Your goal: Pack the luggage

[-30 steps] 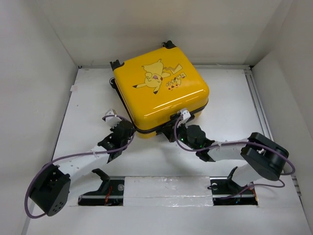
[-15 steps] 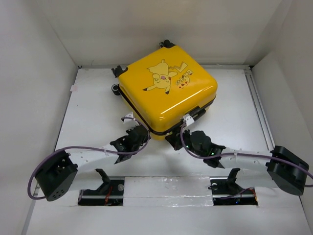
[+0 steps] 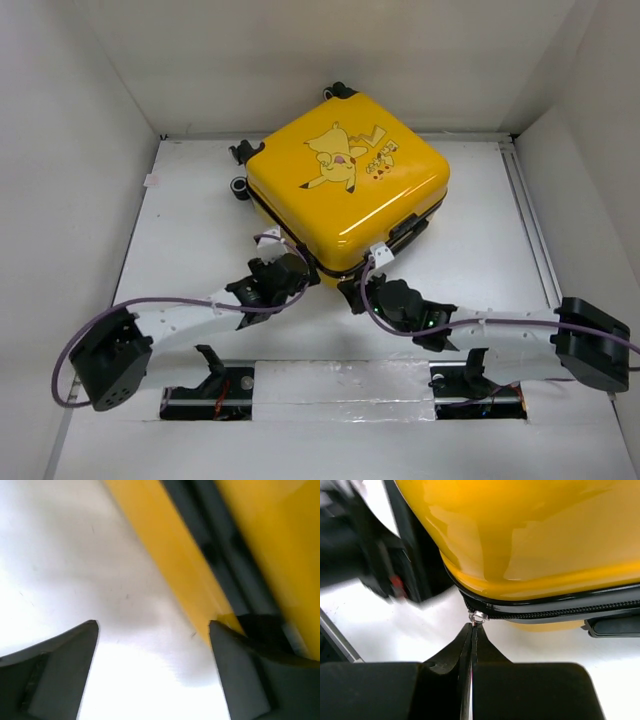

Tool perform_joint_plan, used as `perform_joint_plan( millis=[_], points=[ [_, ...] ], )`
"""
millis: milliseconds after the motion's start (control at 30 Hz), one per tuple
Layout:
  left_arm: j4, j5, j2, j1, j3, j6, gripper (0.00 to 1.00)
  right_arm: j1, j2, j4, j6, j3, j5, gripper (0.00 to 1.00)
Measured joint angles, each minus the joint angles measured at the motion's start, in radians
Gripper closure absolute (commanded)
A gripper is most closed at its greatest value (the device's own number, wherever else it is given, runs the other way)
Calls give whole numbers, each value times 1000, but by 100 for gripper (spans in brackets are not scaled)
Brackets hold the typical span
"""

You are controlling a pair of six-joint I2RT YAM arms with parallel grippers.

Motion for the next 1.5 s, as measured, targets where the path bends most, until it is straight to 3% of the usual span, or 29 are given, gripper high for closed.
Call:
perform_joint_plan(
  millis=[67,233,400,533,700,1000,1133,1233,1333,1433,1467,1500],
  points=[
    [-14,-3,-66,33,0,3,1,2,-33,-23,2,-13,8,100],
    [40,-18,-242,172,-2,-26,1,4,-48,-44,14,-15,7,100],
    [256,97,-281,489,0,-106,1,25,-66,-34,40,-37,3,100],
    [380,200,-126,700,48,-207,1,45,-109,-34,62,-71,-16,100],
    [438,378,178,855,242,-291,1,62,-129,-40,79,-80,-33,100],
    [481,596,460,905,455,-366,2,67,-126,-33,90,-85,-35,100],
    [500,638,524,906,472,-417,11,68,-120,-30,92,-85,-35,100],
    [532,655,553,906,478,-464,27,68,-112,-21,97,-85,-35,100],
    [570,660,572,906,495,-494,55,69,-99,-10,100,-85,-35,100],
    [587,668,584,906,501,-526,66,73,-88,6,105,-85,-37,100],
    [594,670,589,906,503,-530,83,74,-85,12,107,-85,-38,100],
    [596,671,594,906,507,-531,91,74,-84,15,108,-85,-41,100]
  ],
)
